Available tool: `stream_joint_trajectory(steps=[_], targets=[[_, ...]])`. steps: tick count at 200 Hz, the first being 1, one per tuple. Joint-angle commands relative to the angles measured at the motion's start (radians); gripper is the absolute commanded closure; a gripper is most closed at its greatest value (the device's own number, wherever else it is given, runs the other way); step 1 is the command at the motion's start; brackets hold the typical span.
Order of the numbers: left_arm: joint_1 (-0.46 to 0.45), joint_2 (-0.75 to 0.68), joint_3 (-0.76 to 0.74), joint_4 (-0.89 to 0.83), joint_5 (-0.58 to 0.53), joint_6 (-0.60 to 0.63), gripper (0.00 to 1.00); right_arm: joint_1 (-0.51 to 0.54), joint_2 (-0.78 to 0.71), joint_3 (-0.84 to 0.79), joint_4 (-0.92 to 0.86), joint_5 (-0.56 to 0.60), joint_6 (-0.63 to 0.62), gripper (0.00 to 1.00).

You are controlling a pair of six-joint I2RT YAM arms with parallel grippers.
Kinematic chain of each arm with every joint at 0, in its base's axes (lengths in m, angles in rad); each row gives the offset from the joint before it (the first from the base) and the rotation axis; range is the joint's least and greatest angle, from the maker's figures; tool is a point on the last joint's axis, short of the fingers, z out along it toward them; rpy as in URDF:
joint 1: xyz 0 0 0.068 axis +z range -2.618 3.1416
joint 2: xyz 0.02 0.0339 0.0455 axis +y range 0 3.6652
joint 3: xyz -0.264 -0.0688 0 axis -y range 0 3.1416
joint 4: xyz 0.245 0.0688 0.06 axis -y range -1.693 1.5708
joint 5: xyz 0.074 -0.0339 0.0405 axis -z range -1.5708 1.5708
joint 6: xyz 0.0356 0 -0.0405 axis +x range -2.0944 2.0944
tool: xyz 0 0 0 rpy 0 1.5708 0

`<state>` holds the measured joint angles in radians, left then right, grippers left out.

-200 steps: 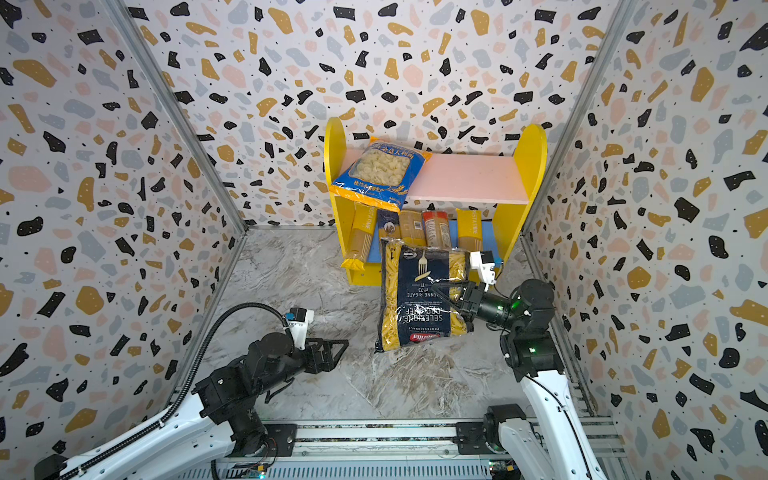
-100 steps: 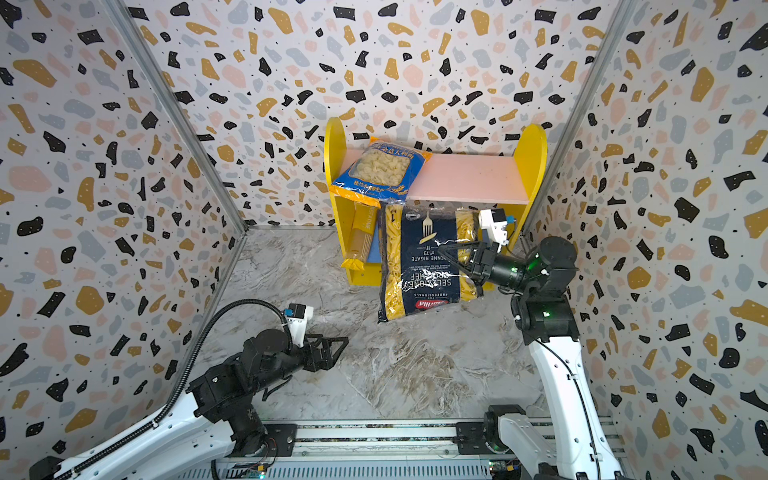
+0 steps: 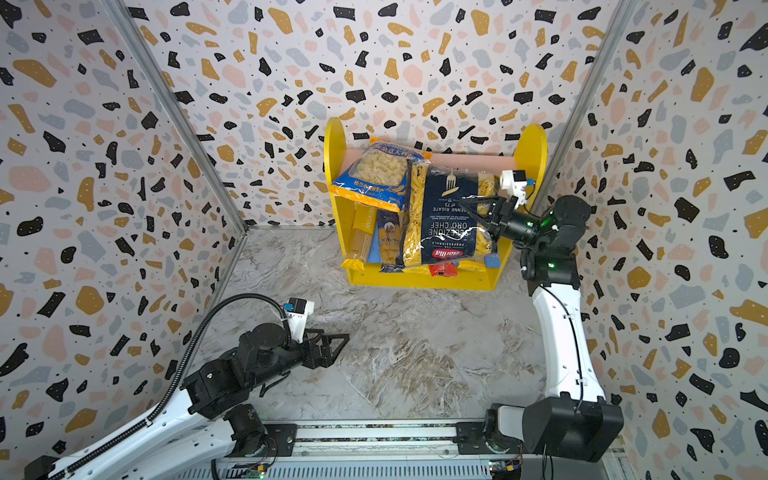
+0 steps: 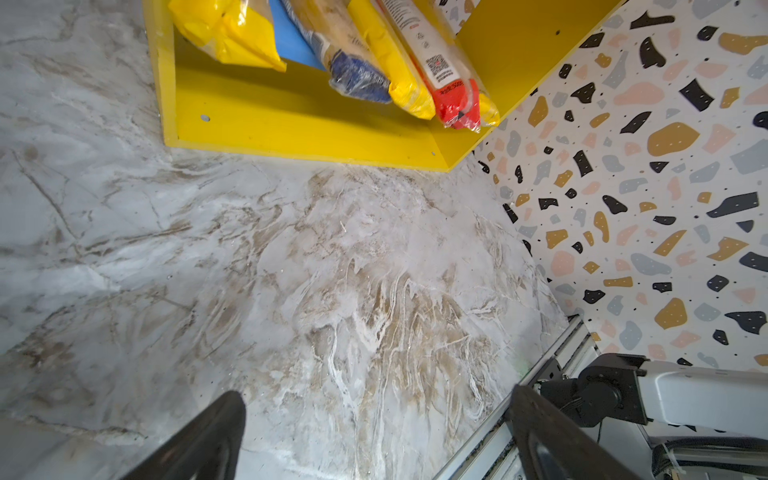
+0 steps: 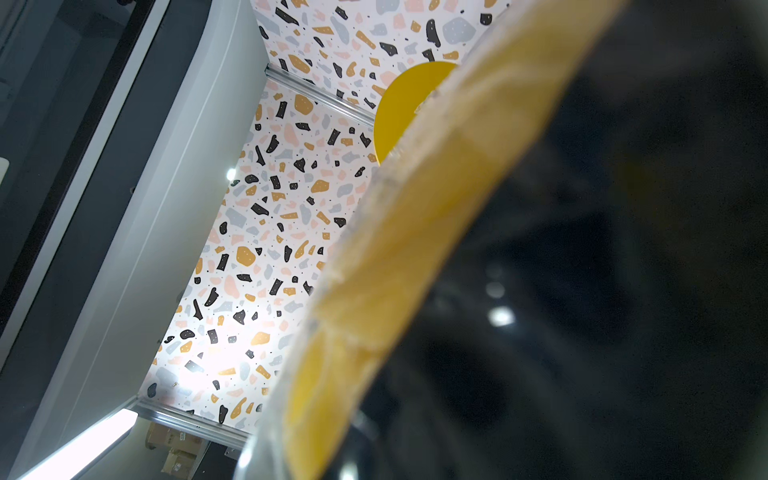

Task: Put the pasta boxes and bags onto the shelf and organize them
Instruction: 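Lift the black penne bag with the right gripper up toward the pink upper shelf, then lower the penne bag onto the upper shelf beside the orecchiette bag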

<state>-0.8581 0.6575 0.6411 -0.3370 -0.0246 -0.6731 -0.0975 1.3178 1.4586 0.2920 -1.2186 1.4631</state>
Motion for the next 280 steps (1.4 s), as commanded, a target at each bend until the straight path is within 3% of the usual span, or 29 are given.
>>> stream_joint_trajectory(steps=[1,109,166,219,240,262,280], targets=[[0.008,0.011,0.056,0.007,-0.002,0.048,0.01,-0.009,-0.012,0.206,0.222,0.043,0.003,1.0],[0.008,0.117,0.103,0.049,0.025,0.11,0.0,-0.048,0.548,0.987,0.048,0.097,0.018,1.0],[0.007,0.128,0.091,0.055,0.03,0.125,0.01,-0.063,0.537,0.919,-0.051,0.111,-0.116,1.0],[0.007,0.131,0.091,0.056,0.025,0.132,0.01,-0.076,0.539,0.865,-0.094,0.106,-0.153,1.0],[0.008,0.131,0.085,0.061,0.028,0.127,0.01,-0.076,0.495,0.789,-0.113,0.116,-0.189,0.91],[0.008,0.13,0.079,0.066,0.034,0.121,0.0,-0.076,0.469,0.777,-0.219,0.127,-0.263,0.69],[0.008,0.127,0.075,0.07,0.035,0.119,0.01,-0.076,0.445,0.778,-0.334,0.159,-0.35,0.58]])
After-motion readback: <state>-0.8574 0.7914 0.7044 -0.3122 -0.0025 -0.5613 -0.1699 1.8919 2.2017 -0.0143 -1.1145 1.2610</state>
